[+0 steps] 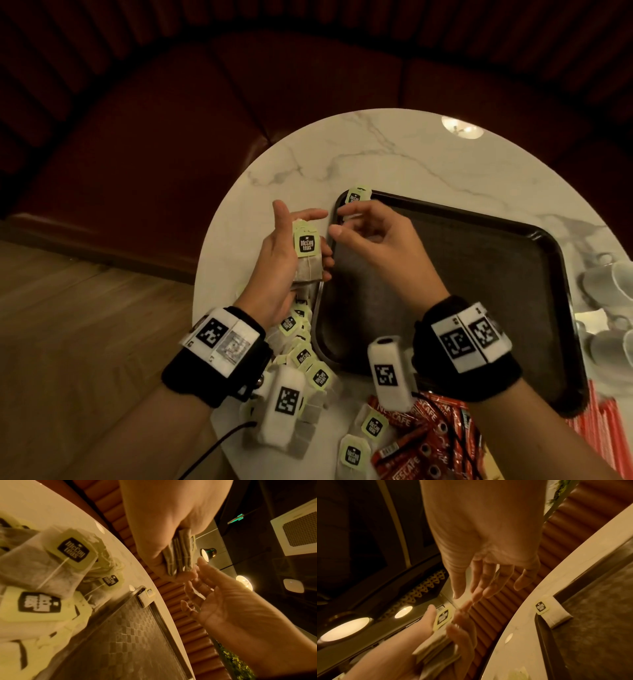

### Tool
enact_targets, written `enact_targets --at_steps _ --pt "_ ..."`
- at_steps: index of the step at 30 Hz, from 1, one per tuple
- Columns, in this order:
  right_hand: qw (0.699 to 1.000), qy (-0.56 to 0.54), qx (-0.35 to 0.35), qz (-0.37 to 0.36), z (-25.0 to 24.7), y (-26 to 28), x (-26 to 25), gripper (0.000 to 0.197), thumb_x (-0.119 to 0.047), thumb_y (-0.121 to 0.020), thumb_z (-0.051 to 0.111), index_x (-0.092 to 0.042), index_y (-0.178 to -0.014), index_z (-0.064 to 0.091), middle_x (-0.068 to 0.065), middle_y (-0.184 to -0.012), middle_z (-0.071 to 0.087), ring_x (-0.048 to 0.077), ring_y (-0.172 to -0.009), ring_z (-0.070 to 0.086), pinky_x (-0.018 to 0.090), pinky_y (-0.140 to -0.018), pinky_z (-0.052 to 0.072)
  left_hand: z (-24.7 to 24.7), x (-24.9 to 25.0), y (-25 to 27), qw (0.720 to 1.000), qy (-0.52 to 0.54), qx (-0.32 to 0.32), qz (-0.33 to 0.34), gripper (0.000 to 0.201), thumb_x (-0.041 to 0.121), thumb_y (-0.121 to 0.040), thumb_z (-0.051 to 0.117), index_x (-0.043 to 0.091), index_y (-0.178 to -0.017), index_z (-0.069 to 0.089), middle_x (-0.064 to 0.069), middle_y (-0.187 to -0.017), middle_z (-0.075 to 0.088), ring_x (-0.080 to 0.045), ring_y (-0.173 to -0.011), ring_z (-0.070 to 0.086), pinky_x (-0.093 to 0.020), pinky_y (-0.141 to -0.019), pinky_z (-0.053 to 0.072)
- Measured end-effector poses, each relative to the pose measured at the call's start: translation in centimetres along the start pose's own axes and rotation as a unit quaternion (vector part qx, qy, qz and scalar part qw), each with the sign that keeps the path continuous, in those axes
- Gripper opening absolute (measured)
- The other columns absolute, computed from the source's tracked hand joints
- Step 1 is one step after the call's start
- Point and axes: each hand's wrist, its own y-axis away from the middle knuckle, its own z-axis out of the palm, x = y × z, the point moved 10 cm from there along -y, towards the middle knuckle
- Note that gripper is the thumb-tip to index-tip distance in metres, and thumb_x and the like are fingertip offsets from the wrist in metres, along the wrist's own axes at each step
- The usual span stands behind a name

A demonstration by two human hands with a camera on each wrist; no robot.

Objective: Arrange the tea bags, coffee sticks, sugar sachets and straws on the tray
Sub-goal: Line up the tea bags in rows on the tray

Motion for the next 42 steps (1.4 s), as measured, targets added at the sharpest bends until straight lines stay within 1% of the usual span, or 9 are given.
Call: enact_targets --at_steps 2,5,10,18,22,26,30,37,42 --pt "1.0 0.006 0.004 -0.001 0.1 0.2 -0.3 0.025 -0.025 -0.087 0.073 -0.017 -0.11 0.064 -0.004 -0.09 0.068 0.003 -0.086 0.063 0.014 -0.075 0.048 0.1 0.3 0.0 1.0 -0.014 0.001 0.008 0.072 0.067 -0.083 0.02 0.02 -0.118 0.06 -0.006 -0.074 0.067 -0.016 -0.063 0.064 -0.027 -0.053 0.054" --pt "0.999 0.051 -0.01 -0.005 0.8 0.3 -0.4 0.018 -0.031 -0.086 0.073 -0.021 -0.102 0.071 -0.005 -0.095 0.07 0.012 -0.092 0.066 0.036 -0.085 0.055 0.4 0.4 0.1 1.0 -0.009 -0.001 0.006 0.069 0.062 -0.092 0.014 0.019 -0.126 0.056 -0.008 -0.094 0.073 -0.016 -0.075 0.071 -0.027 -0.053 0.054" --pt "0.999 0.035 0.015 -0.024 0.9 0.8 -0.5 0.014 -0.032 -0.084 0.076 -0.025 -0.097 0.075 -0.004 -0.094 0.071 0.023 -0.091 0.067 0.05 -0.082 0.055 0.4 0.5 0.1 1.0 0.012 0.013 -0.005 0.069 0.061 -0.095 0.013 0.016 -0.125 0.056 -0.007 -0.093 0.073 -0.017 -0.079 0.072 -0.028 -0.055 0.055" --pt "0.999 -0.047 0.019 -0.016 -0.8 1.1 -0.9 0.009 -0.016 -0.089 0.069 -0.015 -0.097 0.073 -0.001 -0.096 0.074 0.013 -0.093 0.068 0.024 -0.085 0.053 0.0 -0.1 -0.1 1.0 -0.002 0.012 -0.025 0.072 0.064 -0.092 0.016 0.012 -0.116 0.06 -0.01 -0.091 0.073 -0.019 -0.078 0.07 -0.032 -0.058 0.058" --pt "0.997 -0.048 0.034 -0.048 -2.3 0.7 -2.0 0.009 -0.015 -0.092 0.066 -0.013 -0.099 0.07 0.002 -0.098 0.073 0.015 -0.096 0.068 0.026 -0.088 0.054 -0.3 0.7 0.0 0.999 -0.028 0.018 0.019 0.061 0.066 -0.081 0.038 0.015 -0.107 0.062 -0.004 -0.084 0.071 -0.016 -0.07 0.065 -0.027 -0.051 0.05" --pt "0.995 -0.06 0.05 -0.067 -3.4 0.5 -2.6 0.013 -0.016 -0.093 0.064 -0.008 -0.102 0.068 0.0 -0.094 0.072 0.009 -0.089 0.067 0.024 -0.083 0.053 -0.2 1.9 0.0 0.996 -0.036 0.005 0.085 0.035 0.038 -0.071 0.073 0.016 -0.098 0.066 -0.001 -0.08 0.065 -0.01 -0.064 0.055 -0.021 -0.044 0.04" --pt "0.994 -0.074 0.04 -0.063 -3.3 0.4 -2.8 0.012 -0.017 -0.093 0.063 -0.01 -0.102 0.067 -0.005 -0.094 0.071 0.005 -0.087 0.065 0.017 -0.075 0.051 -0.1 2.0 0.0 0.994 -0.05 0.0 0.095 0.019 0.011 -0.078 0.074 0.011 -0.096 0.067 0.002 -0.071 0.063 -0.011 -0.062 0.052 -0.02 -0.044 0.041" --pt "0.997 -0.058 -0.027 -0.034 -1.9 0.1 -2.0 0.025 -0.019 -0.086 0.071 -0.01 -0.11 0.068 0.008 -0.105 0.072 0.023 -0.098 0.069 0.036 -0.09 0.055 0.4 2.1 0.1 0.995 0.002 -0.003 0.102 0.016 0.0 -0.082 0.07 0.014 -0.087 0.066 0.003 -0.069 0.063 -0.009 -0.059 0.053 -0.02 -0.042 0.038" --pt "0.997 -0.063 -0.008 -0.037 -2.3 0.2 -1.8 0.02 -0.016 -0.085 0.071 -0.007 -0.103 0.07 0.007 -0.096 0.074 0.019 -0.088 0.069 0.034 -0.087 0.057 -0.2 2.8 0.0 0.993 0.012 0.019 0.113 0.031 0.023 -0.07 0.077 0.01 -0.097 0.066 -0.003 -0.075 0.061 -0.009 -0.061 0.052 -0.021 -0.045 0.039"
